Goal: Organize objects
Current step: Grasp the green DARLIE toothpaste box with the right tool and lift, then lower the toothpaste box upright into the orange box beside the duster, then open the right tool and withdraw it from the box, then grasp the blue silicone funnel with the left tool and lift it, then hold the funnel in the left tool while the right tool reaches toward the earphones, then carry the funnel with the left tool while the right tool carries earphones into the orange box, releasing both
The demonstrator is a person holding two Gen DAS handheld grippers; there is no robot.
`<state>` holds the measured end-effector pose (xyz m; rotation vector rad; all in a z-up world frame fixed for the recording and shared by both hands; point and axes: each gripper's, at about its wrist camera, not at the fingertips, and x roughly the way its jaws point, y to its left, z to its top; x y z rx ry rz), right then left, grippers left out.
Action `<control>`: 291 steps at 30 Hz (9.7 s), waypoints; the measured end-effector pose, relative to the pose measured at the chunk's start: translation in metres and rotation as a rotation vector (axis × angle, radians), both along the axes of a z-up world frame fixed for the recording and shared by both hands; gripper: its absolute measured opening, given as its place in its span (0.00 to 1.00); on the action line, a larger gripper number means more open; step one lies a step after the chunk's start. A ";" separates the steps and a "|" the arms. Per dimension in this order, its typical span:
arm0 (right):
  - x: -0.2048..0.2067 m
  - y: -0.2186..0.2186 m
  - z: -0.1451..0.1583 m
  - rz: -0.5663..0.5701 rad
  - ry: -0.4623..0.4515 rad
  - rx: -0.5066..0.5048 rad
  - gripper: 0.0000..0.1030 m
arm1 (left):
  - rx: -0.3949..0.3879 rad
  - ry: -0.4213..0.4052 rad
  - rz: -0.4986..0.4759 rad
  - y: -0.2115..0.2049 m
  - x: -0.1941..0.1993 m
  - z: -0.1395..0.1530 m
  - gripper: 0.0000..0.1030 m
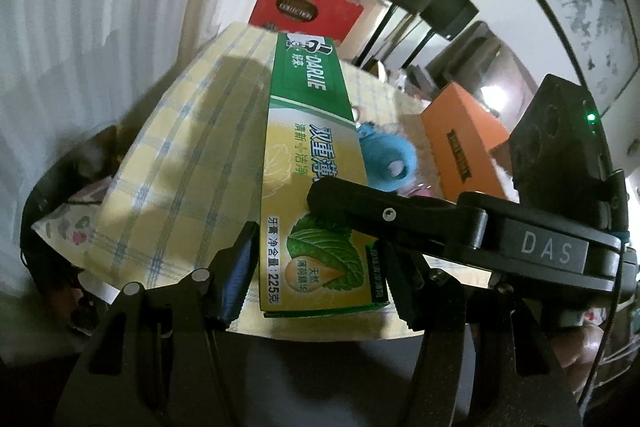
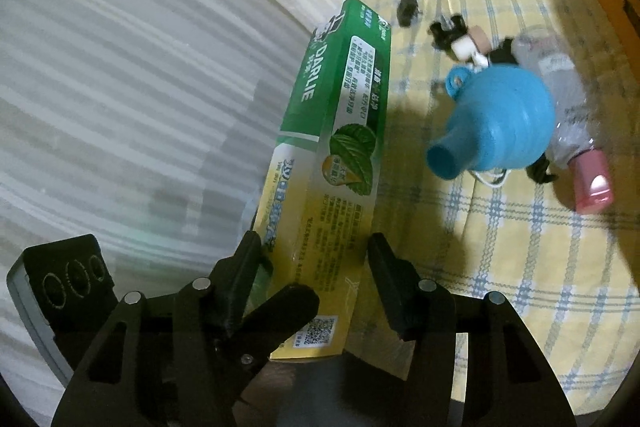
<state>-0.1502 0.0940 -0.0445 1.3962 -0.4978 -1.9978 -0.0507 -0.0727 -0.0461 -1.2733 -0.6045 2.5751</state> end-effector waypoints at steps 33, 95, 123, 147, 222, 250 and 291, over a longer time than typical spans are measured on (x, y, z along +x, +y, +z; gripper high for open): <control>-0.010 0.170 0.085 -0.242 0.138 0.038 0.56 | -0.010 0.092 -0.244 0.175 -0.049 0.072 0.55; -0.024 0.242 0.060 -0.296 0.099 0.074 0.66 | -0.114 0.047 -0.164 0.158 -0.070 0.063 0.92; -0.007 0.133 0.083 -0.169 0.243 0.172 0.85 | -0.198 -0.020 -0.060 0.058 -0.072 0.019 1.00; -0.026 0.112 0.080 -0.182 0.227 0.147 0.85 | -0.263 0.043 -0.089 0.097 -0.106 -0.027 1.00; -0.078 0.015 0.017 0.016 0.250 0.413 0.04 | -0.090 -0.019 -0.029 -0.012 -0.085 0.007 0.43; -0.086 -0.004 -0.022 0.066 0.234 0.524 0.26 | -0.074 -0.030 -0.028 -0.010 -0.085 0.005 0.43; 0.004 0.168 0.151 -0.199 0.384 0.256 0.04 | -0.028 0.119 -0.361 0.145 -0.066 0.103 0.43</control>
